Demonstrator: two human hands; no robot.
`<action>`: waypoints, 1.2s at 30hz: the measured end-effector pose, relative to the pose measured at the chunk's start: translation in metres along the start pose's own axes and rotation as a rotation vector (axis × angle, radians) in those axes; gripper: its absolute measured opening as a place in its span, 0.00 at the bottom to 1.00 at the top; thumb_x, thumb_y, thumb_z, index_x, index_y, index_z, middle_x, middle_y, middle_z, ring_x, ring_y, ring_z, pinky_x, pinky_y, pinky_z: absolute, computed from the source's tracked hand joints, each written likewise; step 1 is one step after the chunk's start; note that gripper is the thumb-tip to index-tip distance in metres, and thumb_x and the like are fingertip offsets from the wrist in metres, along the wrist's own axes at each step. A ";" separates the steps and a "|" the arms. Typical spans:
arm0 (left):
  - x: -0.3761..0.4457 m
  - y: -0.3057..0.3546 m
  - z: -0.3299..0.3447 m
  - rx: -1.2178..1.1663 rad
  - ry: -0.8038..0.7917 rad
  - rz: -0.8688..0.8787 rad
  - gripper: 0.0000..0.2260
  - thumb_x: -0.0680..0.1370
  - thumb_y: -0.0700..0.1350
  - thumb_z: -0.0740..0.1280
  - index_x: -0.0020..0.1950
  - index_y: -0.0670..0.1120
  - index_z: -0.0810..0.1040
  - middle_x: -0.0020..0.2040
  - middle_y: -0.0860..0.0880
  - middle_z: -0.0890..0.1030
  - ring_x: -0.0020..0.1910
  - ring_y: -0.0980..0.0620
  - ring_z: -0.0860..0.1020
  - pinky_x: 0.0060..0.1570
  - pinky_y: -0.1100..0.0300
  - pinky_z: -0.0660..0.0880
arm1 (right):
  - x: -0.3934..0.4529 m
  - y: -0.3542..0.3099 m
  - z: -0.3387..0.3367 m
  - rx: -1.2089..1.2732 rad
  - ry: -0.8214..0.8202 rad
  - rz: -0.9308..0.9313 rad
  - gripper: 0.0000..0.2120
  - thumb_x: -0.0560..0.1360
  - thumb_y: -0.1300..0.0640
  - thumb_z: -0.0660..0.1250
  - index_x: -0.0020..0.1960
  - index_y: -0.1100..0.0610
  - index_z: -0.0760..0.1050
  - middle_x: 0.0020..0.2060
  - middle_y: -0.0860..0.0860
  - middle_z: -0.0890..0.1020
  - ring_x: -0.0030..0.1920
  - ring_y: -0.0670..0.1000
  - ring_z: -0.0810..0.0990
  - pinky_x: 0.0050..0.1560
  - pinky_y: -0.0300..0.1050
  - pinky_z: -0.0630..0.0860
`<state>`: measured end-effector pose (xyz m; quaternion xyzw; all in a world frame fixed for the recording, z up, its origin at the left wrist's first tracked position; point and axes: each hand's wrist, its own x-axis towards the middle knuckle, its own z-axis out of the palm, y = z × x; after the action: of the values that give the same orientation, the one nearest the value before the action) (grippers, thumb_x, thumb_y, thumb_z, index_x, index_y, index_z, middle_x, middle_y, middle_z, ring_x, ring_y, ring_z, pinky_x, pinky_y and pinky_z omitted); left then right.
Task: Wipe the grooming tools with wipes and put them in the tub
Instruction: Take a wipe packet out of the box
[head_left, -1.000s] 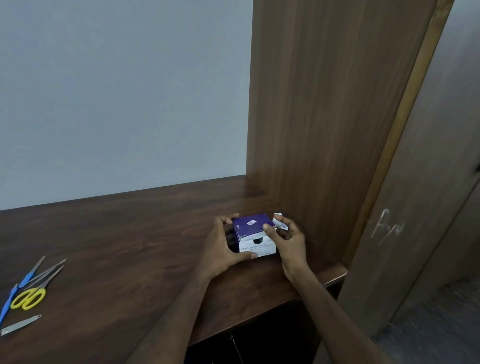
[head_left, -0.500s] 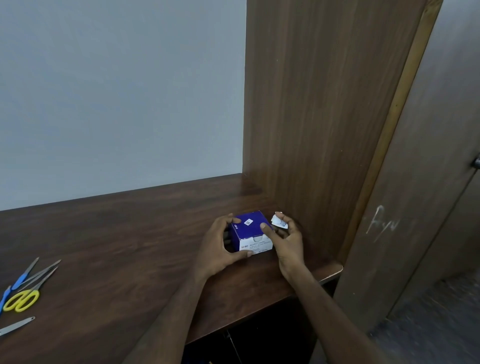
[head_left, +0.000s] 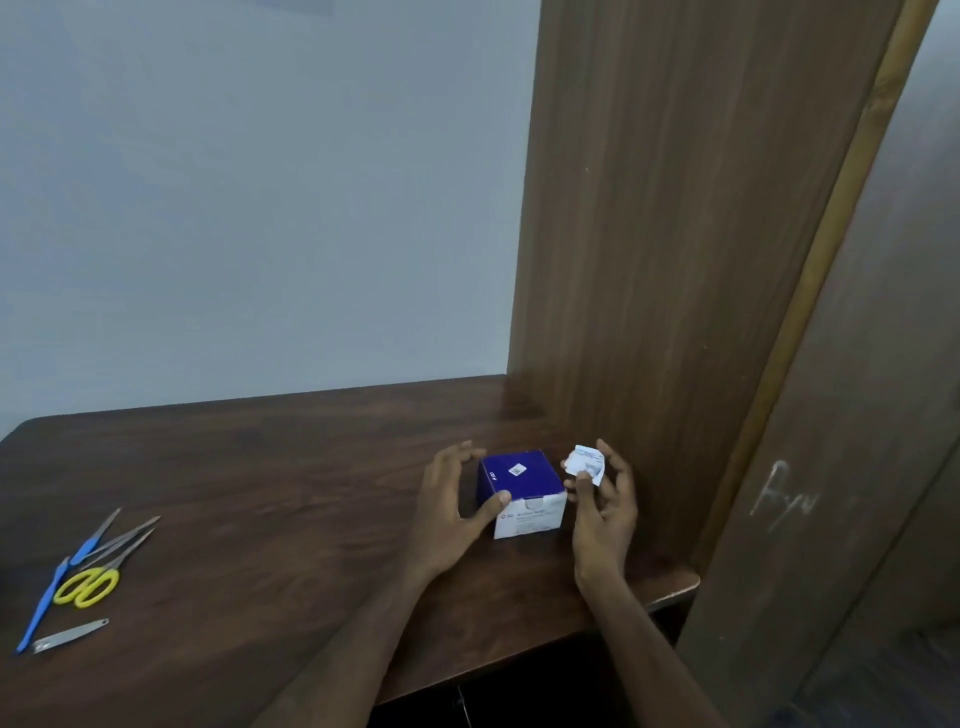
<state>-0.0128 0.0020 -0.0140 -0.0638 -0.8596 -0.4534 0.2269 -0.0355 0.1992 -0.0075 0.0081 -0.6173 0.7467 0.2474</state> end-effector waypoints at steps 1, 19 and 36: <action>-0.003 0.000 -0.006 0.072 0.001 0.052 0.26 0.77 0.66 0.71 0.73 0.61 0.71 0.79 0.59 0.66 0.78 0.60 0.63 0.75 0.43 0.70 | -0.003 -0.005 0.000 -0.014 -0.008 -0.023 0.19 0.84 0.57 0.68 0.70 0.39 0.76 0.61 0.49 0.86 0.57 0.50 0.88 0.49 0.42 0.85; -0.018 -0.087 -0.147 0.063 0.162 -0.152 0.16 0.88 0.55 0.59 0.47 0.50 0.80 0.44 0.54 0.84 0.46 0.58 0.83 0.51 0.52 0.77 | -0.080 0.007 0.183 -0.176 -0.670 -0.027 0.15 0.74 0.60 0.76 0.55 0.43 0.78 0.48 0.46 0.89 0.49 0.49 0.89 0.56 0.62 0.84; 0.001 -0.112 -0.149 -0.095 0.418 -0.344 0.07 0.83 0.52 0.71 0.51 0.51 0.86 0.42 0.56 0.88 0.41 0.62 0.86 0.43 0.66 0.79 | -0.050 0.060 0.242 0.014 -0.714 0.253 0.09 0.73 0.60 0.81 0.43 0.57 0.81 0.41 0.56 0.89 0.42 0.49 0.85 0.48 0.47 0.80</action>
<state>0.0001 -0.1833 -0.0254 0.1674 -0.7703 -0.5282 0.3156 -0.0851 -0.0493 -0.0207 0.1932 -0.6557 0.7258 -0.0773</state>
